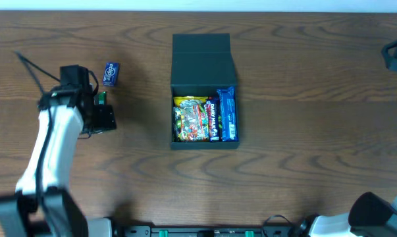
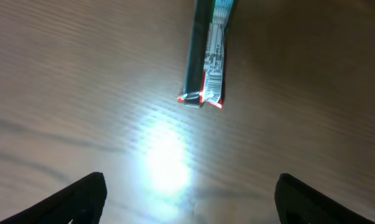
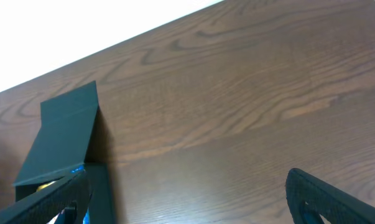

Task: Pack container
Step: 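Release the Cadbury bar and move the left gripper to the green bar, then grasp the green-and-white candy bar upright with the left gripper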

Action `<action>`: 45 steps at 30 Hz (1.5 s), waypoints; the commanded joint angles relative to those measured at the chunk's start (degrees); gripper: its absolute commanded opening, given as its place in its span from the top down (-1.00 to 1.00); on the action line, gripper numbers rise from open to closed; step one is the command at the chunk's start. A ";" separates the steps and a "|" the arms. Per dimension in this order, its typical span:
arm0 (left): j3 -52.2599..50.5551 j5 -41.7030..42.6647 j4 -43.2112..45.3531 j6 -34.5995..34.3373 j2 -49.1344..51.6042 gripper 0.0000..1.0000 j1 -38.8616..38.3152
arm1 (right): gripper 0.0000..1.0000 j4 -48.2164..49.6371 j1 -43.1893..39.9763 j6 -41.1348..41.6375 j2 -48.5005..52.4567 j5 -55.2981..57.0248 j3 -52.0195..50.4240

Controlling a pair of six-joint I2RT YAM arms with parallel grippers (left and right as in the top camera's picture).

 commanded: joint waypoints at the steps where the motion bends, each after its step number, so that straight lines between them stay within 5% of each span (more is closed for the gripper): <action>1: -0.07 1.46 1.31 1.42 5.14 -0.75 0.42 | -0.98 -0.17 0.02 -1.20 -0.09 -0.22 -0.11; 16: 0.00 1.49 6.51 2.27 15.10 -0.68 2.21 | -0.99 0.17 0.02 -2.03 -0.09 -0.20 -0.11; 33: 0.00 6.58 15.56 5.75 15.43 -0.72 4.96 | -0.98 0.37 0.02 -2.05 -0.09 -0.17 -0.11; 45: 0.00 6.80 16.61 8.28 17.14 -0.53 4.94 | -0.99 0.35 0.02 -2.03 -0.09 -0.20 -0.11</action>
